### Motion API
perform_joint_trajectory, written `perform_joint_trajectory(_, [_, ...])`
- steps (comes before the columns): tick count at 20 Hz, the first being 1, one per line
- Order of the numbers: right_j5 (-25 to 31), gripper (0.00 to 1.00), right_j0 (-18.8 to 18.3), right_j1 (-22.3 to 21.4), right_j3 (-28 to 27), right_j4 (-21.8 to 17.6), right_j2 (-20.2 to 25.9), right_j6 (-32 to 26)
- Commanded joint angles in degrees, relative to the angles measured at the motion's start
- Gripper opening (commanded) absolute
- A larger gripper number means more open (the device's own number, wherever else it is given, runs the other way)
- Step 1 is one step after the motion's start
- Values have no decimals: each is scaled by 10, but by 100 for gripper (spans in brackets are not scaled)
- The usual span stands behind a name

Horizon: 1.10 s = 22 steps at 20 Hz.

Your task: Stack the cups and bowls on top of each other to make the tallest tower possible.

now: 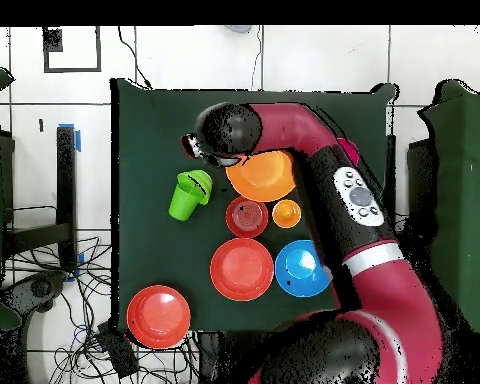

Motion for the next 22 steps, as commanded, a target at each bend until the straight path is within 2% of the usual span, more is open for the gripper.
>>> perform_joint_trajectory(1, [41, 100, 139, -182, 63, -76, -169, 227])
perform_joint_trajectory(7, [33, 100, 231, -190, 67, -122, -244, 305])
perform_joint_trajectory(11, [10, 100, 262, -181, 74, -131, -272, 334])
perform_joint_trajectory(13, [-2, 100, 268, -173, 79, -130, -280, 342])
perform_joint_trajectory(15, [-28, 100, 260, -158, 93, -110, -280, 352])
perform_joint_trajectory(16, [-53, 100, 257, -153, 100, -111, -280, 355])
perform_joint_trajectory(22, [-112, 100, 248, -131, 116, -114, -290, 341])
